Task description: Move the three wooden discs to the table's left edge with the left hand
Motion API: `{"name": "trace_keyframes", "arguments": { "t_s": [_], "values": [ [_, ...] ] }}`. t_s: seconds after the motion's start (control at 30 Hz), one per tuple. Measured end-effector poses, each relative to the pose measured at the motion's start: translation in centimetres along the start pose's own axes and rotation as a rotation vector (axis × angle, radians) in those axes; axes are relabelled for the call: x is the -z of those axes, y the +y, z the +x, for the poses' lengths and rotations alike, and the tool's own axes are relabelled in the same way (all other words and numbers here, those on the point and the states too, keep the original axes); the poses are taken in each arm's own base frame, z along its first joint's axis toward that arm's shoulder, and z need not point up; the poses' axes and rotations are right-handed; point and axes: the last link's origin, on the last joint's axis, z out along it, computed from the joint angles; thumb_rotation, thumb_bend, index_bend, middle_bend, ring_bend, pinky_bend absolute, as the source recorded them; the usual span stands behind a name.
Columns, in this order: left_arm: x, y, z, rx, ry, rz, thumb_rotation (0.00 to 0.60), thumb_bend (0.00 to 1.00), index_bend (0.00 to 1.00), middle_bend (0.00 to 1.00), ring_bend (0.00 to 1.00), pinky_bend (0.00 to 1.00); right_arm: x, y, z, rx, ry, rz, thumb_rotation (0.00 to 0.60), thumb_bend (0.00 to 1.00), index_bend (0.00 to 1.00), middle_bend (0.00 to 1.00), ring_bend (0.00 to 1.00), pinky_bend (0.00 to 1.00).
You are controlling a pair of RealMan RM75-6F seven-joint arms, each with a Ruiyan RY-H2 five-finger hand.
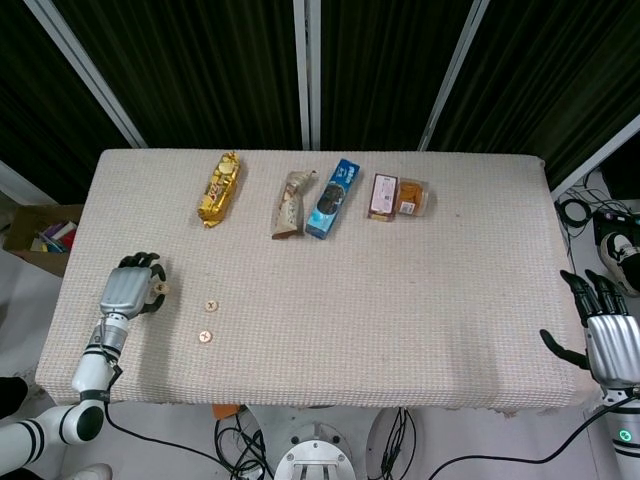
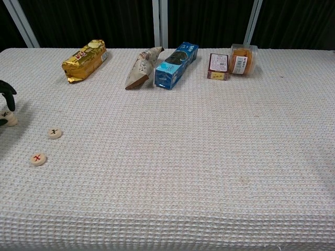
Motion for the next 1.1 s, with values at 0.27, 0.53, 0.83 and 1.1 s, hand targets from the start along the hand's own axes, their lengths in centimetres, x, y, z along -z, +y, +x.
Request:
{"name": "trace_keyframes", "arguments": {
  "t_s": [0.27, 0.53, 0.83, 1.1],
  "values": [
    [0.8, 1.3, 0.8, 0.004, 0.043, -0.051, 0.6, 0.33, 0.41, 0.16, 0.11, 0.16, 0.1, 0.1, 0.0, 0.0, 0.001, -0.002, 0.6, 0.15, 0.11, 0.19, 0.04, 0.12],
    [2.0, 6.0, 0.4, -0.041, 0.024, -0.24, 0.6, 0.33, 0.41, 0.16, 0.11, 0.16, 0.4, 0.2, -0.1, -0.003, -0.001, -0.004, 0.6, 0.15, 0.11, 0.19, 0.04, 0.12],
    [0.9, 8.5, -1.1, -0.096, -0.039, -0.266, 0.6, 0.33, 0.41, 0.15, 0.11, 0.16, 0.8, 0.7, 0.1, -0.008, 0.006, -0.017, 0.6, 0.15, 0.11, 0.19, 0.04, 0.12],
    [0.8, 8.6, -1.3, -0.086, -0.061, -0.252, 0.6, 0.33, 0.44, 0.15, 0.11, 0.16, 1.0, 1.1, -0.1, -0.017, 0.006, -0.024, 0.6, 0.15, 0.11, 0.19, 0.04, 0.12]
  ]
}}
